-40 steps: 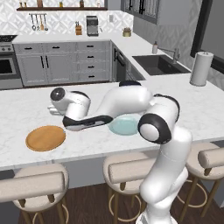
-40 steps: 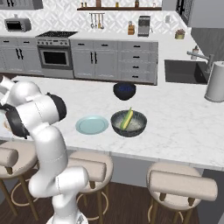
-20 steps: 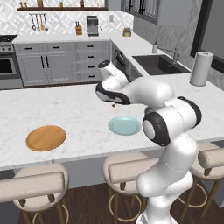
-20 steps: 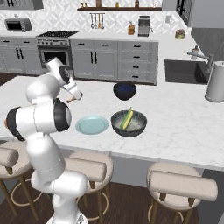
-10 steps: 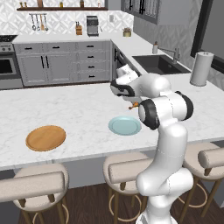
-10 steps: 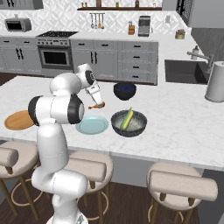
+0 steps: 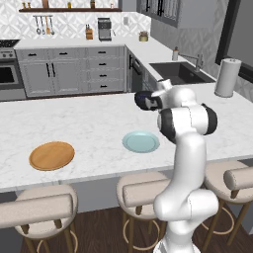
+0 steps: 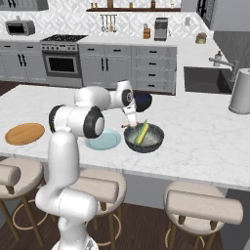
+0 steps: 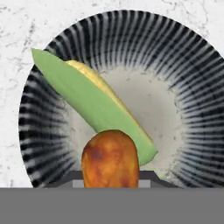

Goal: Pick the chicken drumstick and corn from their plates and place them in the bowl. Then put the bowl in the fridge.

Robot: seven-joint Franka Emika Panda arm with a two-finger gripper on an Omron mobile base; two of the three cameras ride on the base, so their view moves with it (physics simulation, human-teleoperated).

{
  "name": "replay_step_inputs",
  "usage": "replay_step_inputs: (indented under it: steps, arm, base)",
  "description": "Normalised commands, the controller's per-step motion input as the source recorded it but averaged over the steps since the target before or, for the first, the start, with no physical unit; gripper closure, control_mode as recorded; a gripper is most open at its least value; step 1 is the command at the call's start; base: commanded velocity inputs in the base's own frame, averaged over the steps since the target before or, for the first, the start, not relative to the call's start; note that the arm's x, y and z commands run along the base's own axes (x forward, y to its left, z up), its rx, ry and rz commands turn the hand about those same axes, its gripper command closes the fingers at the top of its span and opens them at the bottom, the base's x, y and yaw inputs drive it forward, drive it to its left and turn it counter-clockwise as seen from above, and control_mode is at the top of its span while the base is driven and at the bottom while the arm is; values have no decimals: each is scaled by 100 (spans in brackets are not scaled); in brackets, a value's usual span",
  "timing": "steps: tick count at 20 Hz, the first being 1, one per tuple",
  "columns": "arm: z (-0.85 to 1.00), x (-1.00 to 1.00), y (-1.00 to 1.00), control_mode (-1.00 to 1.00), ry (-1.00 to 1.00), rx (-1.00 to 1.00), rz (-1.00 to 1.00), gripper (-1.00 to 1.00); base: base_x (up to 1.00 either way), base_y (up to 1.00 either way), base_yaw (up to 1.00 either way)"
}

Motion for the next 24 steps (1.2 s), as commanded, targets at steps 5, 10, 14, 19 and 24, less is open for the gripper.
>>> replay_step_inputs:
  steps: [5, 10, 14, 19, 24]
  arm:
    - [-27, 31, -87, -100, -2, 2, -3, 100]
    - [-24, -1, -20, -100, -2, 0, 0, 100]
    - [-3, -15, 0, -100, 0, 0, 2, -100]
    - [8, -4, 0, -100, 0, 0, 0, -100]
    - [62, -59, -11, -100, -3, 8, 1, -100]
  base:
    - [0, 0, 0]
    - [0, 0, 0]
    - [0, 0, 0]
    - [0, 0, 0]
    - [0, 0, 0]
